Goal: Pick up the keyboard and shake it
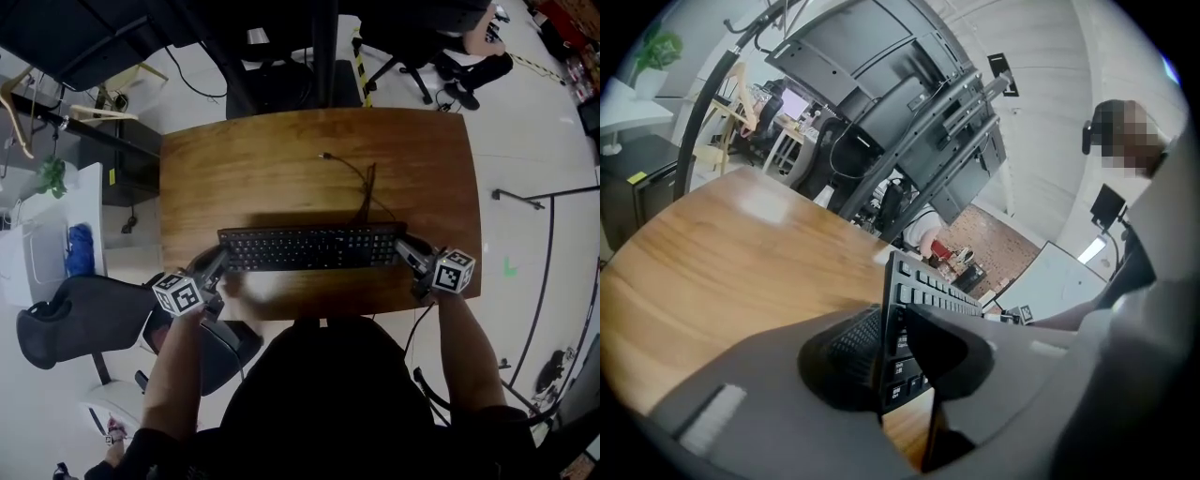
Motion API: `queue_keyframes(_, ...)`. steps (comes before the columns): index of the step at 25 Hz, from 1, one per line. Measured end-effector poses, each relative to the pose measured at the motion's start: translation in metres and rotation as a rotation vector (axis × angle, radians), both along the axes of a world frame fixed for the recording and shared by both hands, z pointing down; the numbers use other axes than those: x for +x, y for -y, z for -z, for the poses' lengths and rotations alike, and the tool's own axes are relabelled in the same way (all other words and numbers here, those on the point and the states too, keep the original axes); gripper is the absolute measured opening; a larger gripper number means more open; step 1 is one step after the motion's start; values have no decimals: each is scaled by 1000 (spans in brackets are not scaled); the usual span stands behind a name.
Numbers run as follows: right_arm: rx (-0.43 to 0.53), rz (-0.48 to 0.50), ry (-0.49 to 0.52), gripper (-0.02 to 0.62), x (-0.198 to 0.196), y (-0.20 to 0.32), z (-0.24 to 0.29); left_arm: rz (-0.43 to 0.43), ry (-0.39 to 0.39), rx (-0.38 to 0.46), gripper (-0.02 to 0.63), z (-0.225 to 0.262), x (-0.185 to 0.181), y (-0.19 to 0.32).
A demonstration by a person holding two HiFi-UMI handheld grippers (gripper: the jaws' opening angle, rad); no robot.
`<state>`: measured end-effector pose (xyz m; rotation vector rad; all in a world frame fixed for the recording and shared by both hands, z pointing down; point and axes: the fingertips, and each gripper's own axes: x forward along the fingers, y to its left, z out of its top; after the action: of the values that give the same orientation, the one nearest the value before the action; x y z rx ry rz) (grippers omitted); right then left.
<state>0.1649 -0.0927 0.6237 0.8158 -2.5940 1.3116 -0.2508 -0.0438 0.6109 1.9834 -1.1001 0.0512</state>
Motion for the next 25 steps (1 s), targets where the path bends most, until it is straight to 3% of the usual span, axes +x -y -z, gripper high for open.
queue_keyframes(12,-81,3,-79,84,-3,1,-31,-33,74,-103,79,-31,2,5)
queue_keyframes(16,-88,-19,-97,84,-4,4,-35,-7,103,-135,80,-41,1,7)
queue_keyframes(21,-92,-54,-188,86,-6,12,-41,18,150,-191,82,-54,-3,11)
queue_keyframes(25,-114,-107,-274,95,-7,16,-50,53,135,-264,86,-71,-3,5)
